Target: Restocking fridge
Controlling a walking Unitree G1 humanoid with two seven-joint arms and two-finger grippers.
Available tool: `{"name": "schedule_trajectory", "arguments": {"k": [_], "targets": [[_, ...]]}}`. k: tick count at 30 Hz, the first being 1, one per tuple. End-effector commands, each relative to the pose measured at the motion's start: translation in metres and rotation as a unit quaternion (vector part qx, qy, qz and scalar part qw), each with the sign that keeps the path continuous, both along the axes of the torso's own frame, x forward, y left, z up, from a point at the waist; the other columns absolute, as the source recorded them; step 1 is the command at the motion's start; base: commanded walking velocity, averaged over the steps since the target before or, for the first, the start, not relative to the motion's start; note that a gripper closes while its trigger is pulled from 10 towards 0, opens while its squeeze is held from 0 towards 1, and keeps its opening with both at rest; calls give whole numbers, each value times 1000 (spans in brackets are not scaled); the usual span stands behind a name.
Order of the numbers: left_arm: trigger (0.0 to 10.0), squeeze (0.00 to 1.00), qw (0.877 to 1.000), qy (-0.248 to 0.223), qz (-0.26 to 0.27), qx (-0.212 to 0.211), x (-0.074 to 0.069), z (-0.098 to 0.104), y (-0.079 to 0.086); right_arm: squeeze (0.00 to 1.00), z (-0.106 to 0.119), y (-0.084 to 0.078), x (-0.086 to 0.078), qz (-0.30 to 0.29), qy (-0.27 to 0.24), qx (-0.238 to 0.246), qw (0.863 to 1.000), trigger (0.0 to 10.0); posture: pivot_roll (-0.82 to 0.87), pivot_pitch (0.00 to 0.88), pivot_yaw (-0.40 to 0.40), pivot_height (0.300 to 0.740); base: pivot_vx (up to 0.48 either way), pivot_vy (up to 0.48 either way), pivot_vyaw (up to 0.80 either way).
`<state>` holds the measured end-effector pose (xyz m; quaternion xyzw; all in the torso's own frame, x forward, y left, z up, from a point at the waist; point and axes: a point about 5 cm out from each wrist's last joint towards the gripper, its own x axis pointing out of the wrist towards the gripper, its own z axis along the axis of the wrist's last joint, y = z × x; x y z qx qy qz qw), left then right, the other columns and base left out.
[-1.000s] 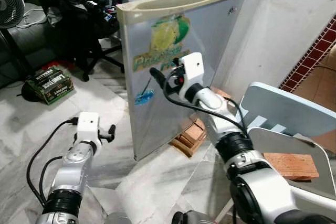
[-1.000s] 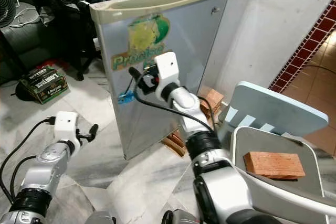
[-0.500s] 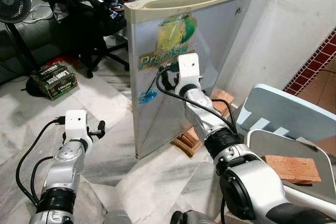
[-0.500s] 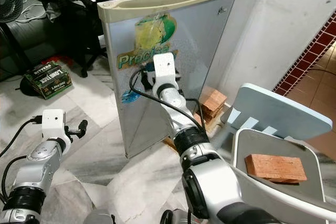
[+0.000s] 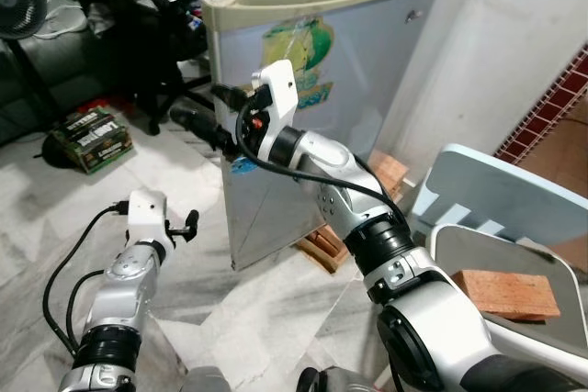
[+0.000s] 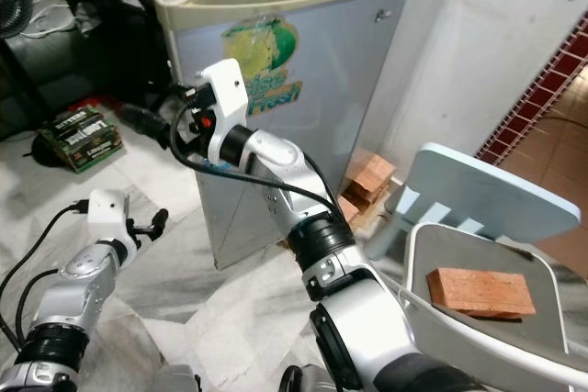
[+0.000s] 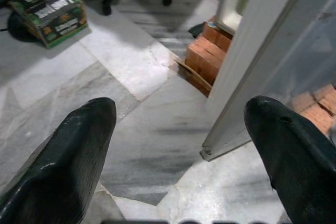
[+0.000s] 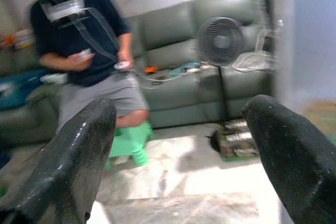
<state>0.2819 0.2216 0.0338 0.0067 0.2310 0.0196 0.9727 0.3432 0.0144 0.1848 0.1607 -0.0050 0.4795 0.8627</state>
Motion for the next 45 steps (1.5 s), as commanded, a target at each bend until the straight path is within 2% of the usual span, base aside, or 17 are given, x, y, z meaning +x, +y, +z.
{"name": "schedule_trajectory", "arguments": {"k": [1, 2, 4, 5, 7, 9, 13, 18, 25, 39, 44, 45], "targets": [[10000, 0, 1000, -5, 1, -4, 2, 2, 2, 0, -9, 53, -30, 33, 63, 78, 994, 10000, 170, 0, -61, 740, 0, 0, 0], [10000, 0, 1000, -11, 2, -3, 3, 3, 3, 0, -14, 46, -24, 4, 59, 65, 996, 10000, 170, 0, -61, 740, 0, 0, 0], [10000, 0, 1000, -18, 2, -3, 5, 5, 4, 0, -17, 41, -21, -14, 52, 50, 997, 10000, 170, 0, -61, 740, 0, 0, 0], [10000, 0, 1000, -29, 6, -5, 7, 8, 7, 0, -24, 24, -12, -61, 17, 6, 998, 10000, 164, 0, -56, 740, 390, 0, 0], [10000, 0, 999, -33, 6, -6, 8, 10, 9, 0, -29, 10, -7, -81, -1, -20, 997, 10000, 161, 0, -55, 740, 401, 261, 0], [10000, 0, 999, -38, 4, -1, 9, 11, 11, 0, -34, -10, -3, -103, 7, -29, 994, 10000, 159, 0, -55, 740, 435, 126, 0], [10000, 0, 999, -35, 6, -4, 7, 10, 11, 0, -36, -20, -1, -118, 12, -32, 992, 10000, 160, 0, -56, 740, 466, 0, 0], [10000, 0, 999, -31, 7, -5, 5, 7, 11, 0, -35, -17, -1, -118, 10, -32, 992, 10000, 160, 0, -56, 740, 469, 0, 0], [10000, 0, 999, -34, 5, -4, 6, 7, 11, 0, -36, -5, -4, -112, -3, -31, 993, 10000, 168, 0, -60, 740, 469, 0, 0], [10000, 0, 1000, -28, 5, -3, 5, 4, 10, 0, -38, -4, -6, -99, -3, -34, 994, 10000, 168, 0, -65, 740, 468, 0, 0], [10000, 0, 1000, -19, 14, -8, 4, 2, 10, 0, -41, -3, -7, -94, -3, -35, 995, 10000, 169, 0, -64, 740, 178, 0, 800], [10000, 0, 1000, -6, 20, -1, 4, 0, 8, 0, -42, -4, -7, -95, -2, -37, 995, 10000, 171, 0, -63, 740, 0, 0, 788]]}}
